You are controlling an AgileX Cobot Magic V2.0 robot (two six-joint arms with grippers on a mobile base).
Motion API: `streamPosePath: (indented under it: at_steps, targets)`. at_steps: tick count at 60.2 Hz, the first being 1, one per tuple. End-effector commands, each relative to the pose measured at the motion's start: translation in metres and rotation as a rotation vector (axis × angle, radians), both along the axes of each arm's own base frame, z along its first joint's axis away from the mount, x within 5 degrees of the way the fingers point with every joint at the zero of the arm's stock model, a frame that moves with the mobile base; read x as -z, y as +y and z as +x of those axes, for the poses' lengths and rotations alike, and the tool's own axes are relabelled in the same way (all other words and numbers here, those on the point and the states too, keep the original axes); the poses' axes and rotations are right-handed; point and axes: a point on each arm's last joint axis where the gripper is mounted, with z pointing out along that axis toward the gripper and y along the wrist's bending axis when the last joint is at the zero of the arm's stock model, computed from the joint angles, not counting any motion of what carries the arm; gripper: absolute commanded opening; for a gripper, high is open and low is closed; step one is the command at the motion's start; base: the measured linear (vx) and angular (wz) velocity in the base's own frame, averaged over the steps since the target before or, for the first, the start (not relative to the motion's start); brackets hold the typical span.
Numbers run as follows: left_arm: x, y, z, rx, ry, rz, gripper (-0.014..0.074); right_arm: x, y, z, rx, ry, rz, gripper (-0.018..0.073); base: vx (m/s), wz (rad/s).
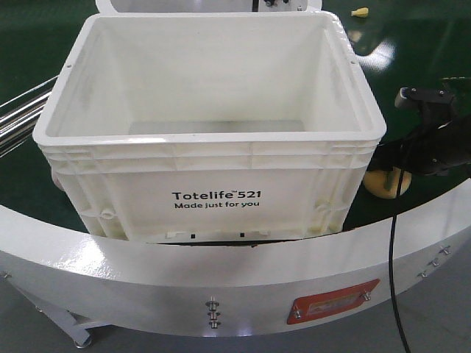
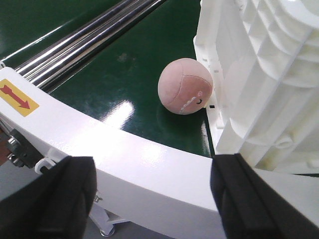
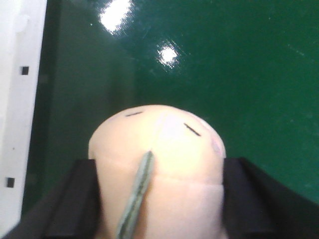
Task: Place moving items into box and shelve
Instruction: 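Lower the right gripper and grasp the yellow plush ball, then lift the yellow ball over the tote rim and release it inside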
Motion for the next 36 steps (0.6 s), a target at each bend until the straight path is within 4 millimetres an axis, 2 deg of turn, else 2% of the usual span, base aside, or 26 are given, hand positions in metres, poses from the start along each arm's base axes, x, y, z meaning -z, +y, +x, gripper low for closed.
streamPosePath:
  at_steps: [1, 8, 15, 20, 31, 36]
  targets:
    - [-0.014, 0.000, 0.005, 0.001, -0.092, -0.003, 0.0577, -0.021, -0.002, 0.005, -0.004, -0.081, -0.017, 0.0354, 0.00, 0.00]
    - [-0.014, 0.000, 0.005, 0.001, -0.092, -0.003, 0.0577, -0.030, -0.003, 0.002, -0.020, -0.103, -0.039, 0.0332, 0.00, 0.00]
    - [-0.014, 0.000, 0.005, 0.001, -0.092, -0.003, 0.0577, -0.056, -0.004, -0.004, -0.040, -0.187, -0.083, 0.0332, 0.00, 0.00]
    - [-0.014, 0.000, 0.005, 0.001, -0.092, -0.003, 0.0577, -0.086, -0.004, -0.007, -0.046, -0.267, -0.097, 0.0332, 0.00, 0.00]
    - [-0.014, 0.000, 0.005, 0.001, -0.092, -0.003, 0.0577, -0.166, -0.001, -0.013, -0.044, -0.476, -0.079, 0.0332, 0.00, 0.00]
    - [-0.014, 0.000, 0.005, 0.001, -0.092, -0.003, 0.0577, -0.193, 0.005, -0.015, -0.047, -0.541, -0.033, 0.0332, 0.00, 0.00]
